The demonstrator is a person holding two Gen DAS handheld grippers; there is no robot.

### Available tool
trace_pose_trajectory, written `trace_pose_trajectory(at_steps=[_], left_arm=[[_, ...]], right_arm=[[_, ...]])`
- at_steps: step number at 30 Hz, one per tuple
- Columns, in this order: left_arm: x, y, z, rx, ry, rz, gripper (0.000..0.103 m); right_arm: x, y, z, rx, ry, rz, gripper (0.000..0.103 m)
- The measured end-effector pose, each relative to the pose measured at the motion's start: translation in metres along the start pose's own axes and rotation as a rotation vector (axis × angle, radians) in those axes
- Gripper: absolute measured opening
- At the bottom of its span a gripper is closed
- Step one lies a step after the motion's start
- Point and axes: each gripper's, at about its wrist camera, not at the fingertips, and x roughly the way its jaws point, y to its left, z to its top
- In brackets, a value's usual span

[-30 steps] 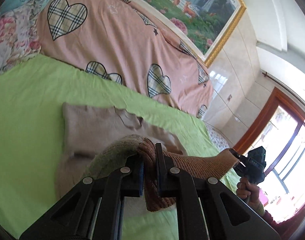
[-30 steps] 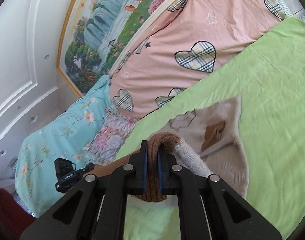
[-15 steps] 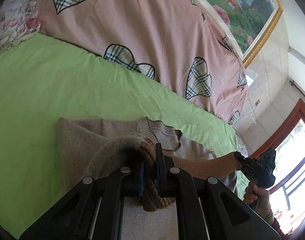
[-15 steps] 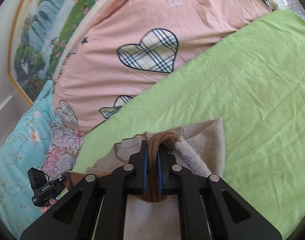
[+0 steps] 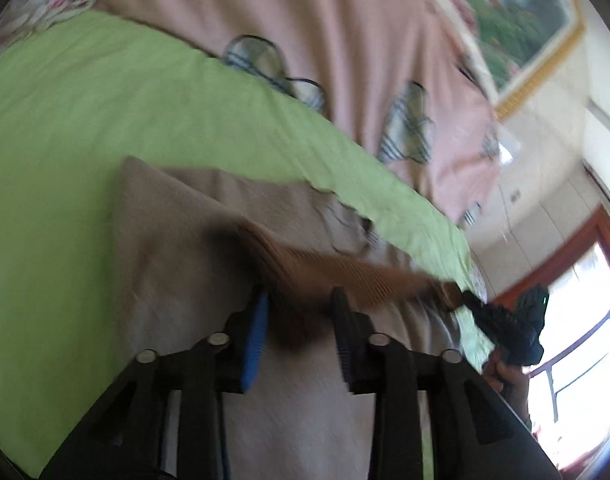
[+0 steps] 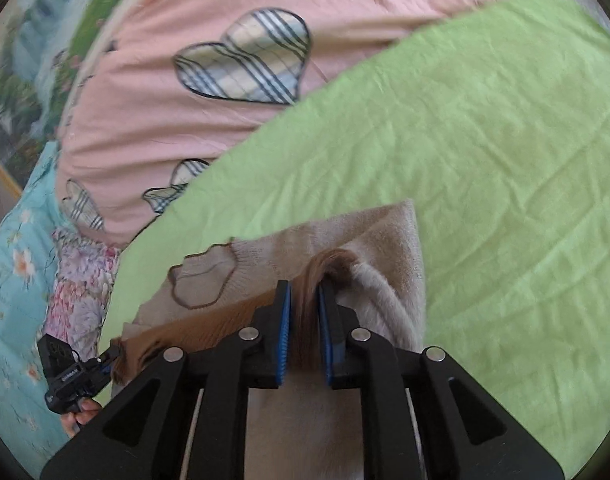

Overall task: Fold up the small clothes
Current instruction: 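Lift the hem with both tools and fold it toward the collar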

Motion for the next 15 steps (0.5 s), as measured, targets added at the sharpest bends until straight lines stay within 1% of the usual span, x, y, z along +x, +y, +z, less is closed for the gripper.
trace_pose_trajectory(at_steps=[1,2,3,4,5,7,8,10,11,12,14,15], left_arm=[[0.001,-0.011,-0.011,0.03,0.025,-0.03,0.038],[0.005,-0.022,-0.02,0.06,0.06,-0.065,0.04],[0.011,-0.029,-0.026,0.082,0.089,-0.082,0.041],[0.022,-0.038,-0.032,0.112,0.124,-0.075,0.041],[0.03,-0.043,-0.034,0.135,0.147,-0.053,0.04],[0.051,-0.049,-0.031,0.184,0.192,0.023,0.038],[0.057,-0.049,-0.026,0.202,0.196,0.046,0.035],[0.063,-0.042,-0.008,0.208,0.179,0.099,0.034],[0.064,-0.033,0.006,0.197,0.153,0.158,0.034],[0.062,-0.024,0.017,0.176,0.13,0.188,0.034],[0.056,0.0,0.042,0.11,0.067,0.265,0.035],[0.05,0.014,0.052,0.071,0.027,0.291,0.035]], right_arm=[[-0.006,0.009,-0.006,-0.049,-0.003,0.018,0.016],[-0.008,0.023,-0.018,-0.112,0.02,0.066,0.017],[-0.004,0.032,-0.028,-0.158,0.064,0.105,0.018],[0.004,0.042,-0.04,-0.202,0.125,0.141,0.018],[0.015,0.052,-0.051,-0.249,0.192,0.159,0.018],[0.034,0.062,-0.063,-0.332,0.261,0.124,0.018],[0.044,0.064,-0.064,-0.373,0.279,0.085,0.018],[0.059,0.057,-0.058,-0.387,0.287,-0.004,0.018],[0.064,0.048,-0.049,-0.37,0.28,-0.059,0.018],[0.067,0.038,-0.038,-0.344,0.262,-0.097,0.018],[0.066,0.013,-0.014,-0.243,0.216,-0.131,0.018],[0.063,0.002,-0.005,-0.189,0.193,-0.139,0.018]])
